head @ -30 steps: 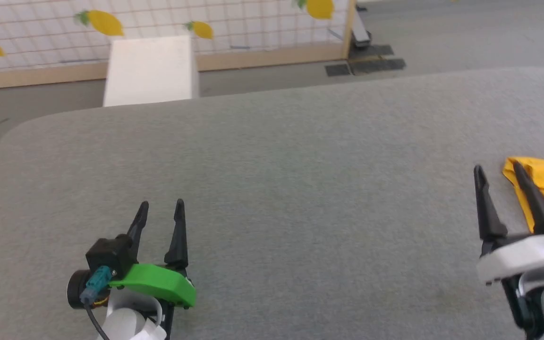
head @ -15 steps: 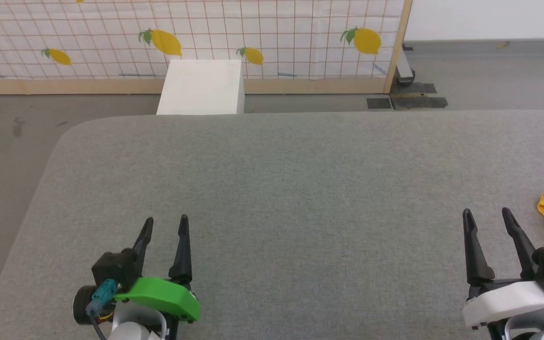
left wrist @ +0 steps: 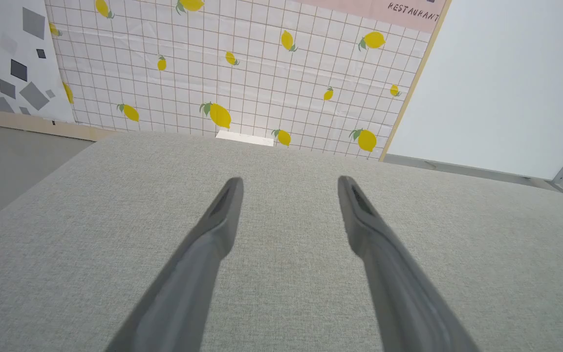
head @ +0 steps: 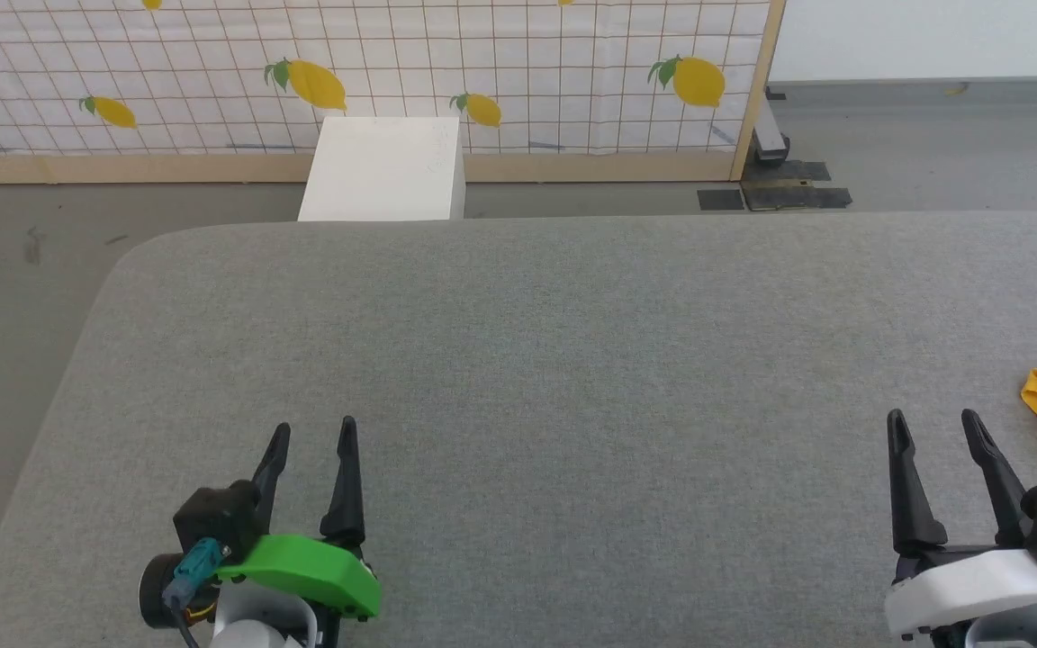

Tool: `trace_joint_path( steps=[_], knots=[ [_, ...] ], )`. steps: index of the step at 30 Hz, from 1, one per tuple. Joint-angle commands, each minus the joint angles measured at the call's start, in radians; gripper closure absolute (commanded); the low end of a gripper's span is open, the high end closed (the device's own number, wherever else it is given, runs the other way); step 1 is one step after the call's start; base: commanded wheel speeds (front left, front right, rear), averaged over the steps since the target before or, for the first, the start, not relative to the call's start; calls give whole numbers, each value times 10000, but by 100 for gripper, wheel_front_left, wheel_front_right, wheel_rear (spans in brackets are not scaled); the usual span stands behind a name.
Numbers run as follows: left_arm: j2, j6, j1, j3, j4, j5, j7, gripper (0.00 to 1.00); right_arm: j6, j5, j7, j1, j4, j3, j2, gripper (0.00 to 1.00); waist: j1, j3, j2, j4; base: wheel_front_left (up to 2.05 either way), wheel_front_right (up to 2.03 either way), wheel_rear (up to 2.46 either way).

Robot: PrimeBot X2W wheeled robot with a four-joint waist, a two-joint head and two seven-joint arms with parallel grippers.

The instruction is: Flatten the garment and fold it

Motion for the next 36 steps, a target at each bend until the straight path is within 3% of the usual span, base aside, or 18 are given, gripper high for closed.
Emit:
trace_joint_path(
  steps=[1, 2, 36],
  knots=[
    [-46, 64, 135, 8, 37, -18, -49, 0, -17, 100, 34, 150, -55, 1, 33, 0, 1, 0, 0, -7, 0, 0, 0],
    [-46, 63, 137, 7, 48, -22, -49, 100, -17, 154, 15, 168, -31, 3, 33, 100, 1, -1, 0, -12, 0, 0, 0],
    [-7, 96, 124, 117, -439, 476, 459, 100, -3, -123, 232, -135, 57, 230, 5, 100, 1, 26, 0, 19, 0, 0, 0]
  ],
)
